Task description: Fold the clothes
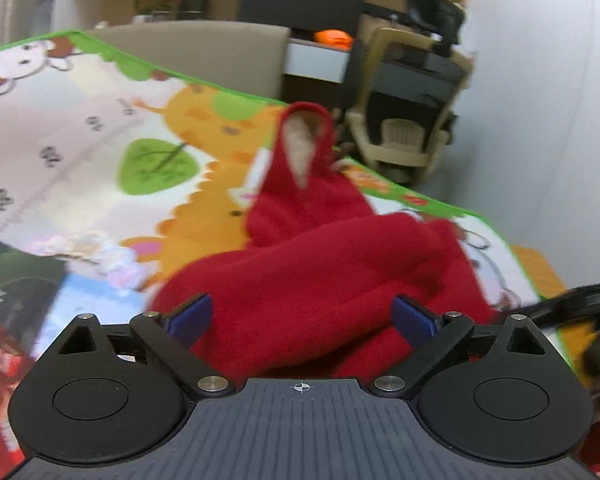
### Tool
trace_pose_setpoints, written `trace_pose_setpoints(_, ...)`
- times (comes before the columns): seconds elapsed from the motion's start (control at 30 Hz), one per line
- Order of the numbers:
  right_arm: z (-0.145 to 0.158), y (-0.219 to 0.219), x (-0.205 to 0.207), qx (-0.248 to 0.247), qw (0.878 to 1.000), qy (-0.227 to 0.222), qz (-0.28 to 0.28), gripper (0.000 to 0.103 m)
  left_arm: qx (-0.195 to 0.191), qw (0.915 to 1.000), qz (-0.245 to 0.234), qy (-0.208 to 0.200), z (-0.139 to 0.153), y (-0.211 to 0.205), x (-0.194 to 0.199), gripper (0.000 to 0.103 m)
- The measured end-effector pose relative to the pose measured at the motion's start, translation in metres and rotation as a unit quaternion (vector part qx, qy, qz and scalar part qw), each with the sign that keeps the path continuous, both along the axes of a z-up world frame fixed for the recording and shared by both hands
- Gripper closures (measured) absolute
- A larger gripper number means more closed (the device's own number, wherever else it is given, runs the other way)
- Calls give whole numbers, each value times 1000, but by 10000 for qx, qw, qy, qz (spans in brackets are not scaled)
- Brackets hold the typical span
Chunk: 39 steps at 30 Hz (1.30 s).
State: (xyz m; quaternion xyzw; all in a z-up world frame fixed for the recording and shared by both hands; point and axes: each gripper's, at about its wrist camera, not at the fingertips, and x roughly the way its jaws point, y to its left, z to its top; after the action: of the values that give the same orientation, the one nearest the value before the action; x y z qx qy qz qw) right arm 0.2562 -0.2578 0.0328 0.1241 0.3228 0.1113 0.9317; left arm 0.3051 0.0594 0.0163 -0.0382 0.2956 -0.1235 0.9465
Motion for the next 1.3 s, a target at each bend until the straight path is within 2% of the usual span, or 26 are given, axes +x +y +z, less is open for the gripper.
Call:
trace_pose_setpoints(0.03, 15, 0, -15, -759, 9945, -655, -310, 0, 23, 9997, 222, -30, 2, 12, 1, 4)
trace_pose_setpoints(0.07, 30, 1, -30, -1521, 9778, -1301, -628, 0, 53, 9988, 481, -60, 3, 25, 2, 4)
trace_pose_setpoints(0.1, 39, 2, -40, -2255, 9532, -1759, -983, 0, 83, 9972, 739, -89, 4, 38, 4, 3)
trace_pose_setpoints(0.13, 44, 3, -44, -2920, 9244, -2068, -1320, 0, 150, 9945, 1031, -132, 6, 50, 6, 3)
trace_pose_setpoints(0.17, 49, 3, -43, -3169, 9127, -2136, -1450, 0, 207, 9907, 1328, -189, 8, 61, 8, 3)
trace_pose_setpoints(0.23, 58, 0, -32, -2566, 9417, -1872, -1110, 2, 200, 9827, 1817, -295, 13, 81, 10, 3)
trace_pose_setpoints(0.3, 61, 0, -18, -1847, 9690, -1530, -593, 17, -33, 9809, 1914, -347, 20, 95, 10, 3)
trace_pose_setpoints(0.33, 57, 7, -6, -1482, 9799, -1311, -239, 22, -102, 9805, 1920, -414, 25, 99, 9, 3)
trace_pose_setpoints(0.37, 51, 17, 6, -1274, 9852, -1144, 10, 25, -85, 9791, 1959, -540, 31, 102, 5, 3)
trace_pose_setpoints(0.43, 35, 42, 30, -980, 9904, -904, 360, 25, 20, 9746, 2078, -837, 45, 106, -3, 3)
trace_pose_setpoints(0.57, -1, 81, 79, -428, 9965, -319, 645, 25, -12, 9523, 2621, -1561, 77, 120, -25, 2)
trace_pose_setpoints(0.6, -12, 87, 92, -319, 9973, -115, 650, 35, -108, 9489, 2676, -1672, 83, 123, -29, 1)
trace_pose_setpoints(0.63, -22, 93, 101, -219, 9973, 93, 699, 49, -281, 9520, 2563, -1652, 89, 125, -30, 1)
trace_pose_setpoints(0.67, -26, 95, 104, -153, 9966, 238, 774, 79, -443, 9598, 2319, -1519, 92, 126, -28, 1)
trace_pose_setpoints(0.7, -31, 97, 106, -88, 9956, 379, 850, 92, -601, 9697, 1966, -1318, 91, 123, -24, 0)
trace_pose_setpoints(0.77, -15, 94, 85, -306, 9951, -75, 942, 92, -888, 9845, 1200, -918, 84, 114, -15, 0)
trace_pose_setpoints(0.87, 13, 74, 54, -554, 9929, -549, 899, 92, -1042, 9929, 167, -552, 66, 84, -3, 0)
trace_pose_setpoints(0.97, 10, 62, 47, -1069, 9914, -207, 730, 91, -1110, 9905, -788, -193, 38, 40, 12, 0)
trace_pose_setpoints(1.0, -2, 59, 49, -1185, 9904, 58, 704, 85, -1070, 9880, -1109, -39, 26, 24, 18, 0)
trace_pose_setpoints(1.07, -27, 53, 53, -1282, 9883, 562, 610, 78, -554, 9909, -1208, 221, -2, -7, 27, 0)
trace_pose_setpoints(1.1, -36, 48, 56, -1166, 9894, 649, 574, 76, -251, 9919, -1194, 343, -17, -22, 31, 0)
trace_pose_setpoints(1.17, -34, 38, 58, -870, 9930, 621, 511, 75, 360, 9932, -1066, 296, -35, -42, 31, 0)
trace_pose_setpoints(1.2, -28, 34, 57, -851, 9938, 569, 434, 67, 529, 9930, -1034, 231, -38, -46, 29, 0)
trace_pose_setpoints(1.3, 3, 38, 52, -1202, 9918, -215, 390, 64, 633, 9927, -1016, 137, -40, -44, 22, 0)
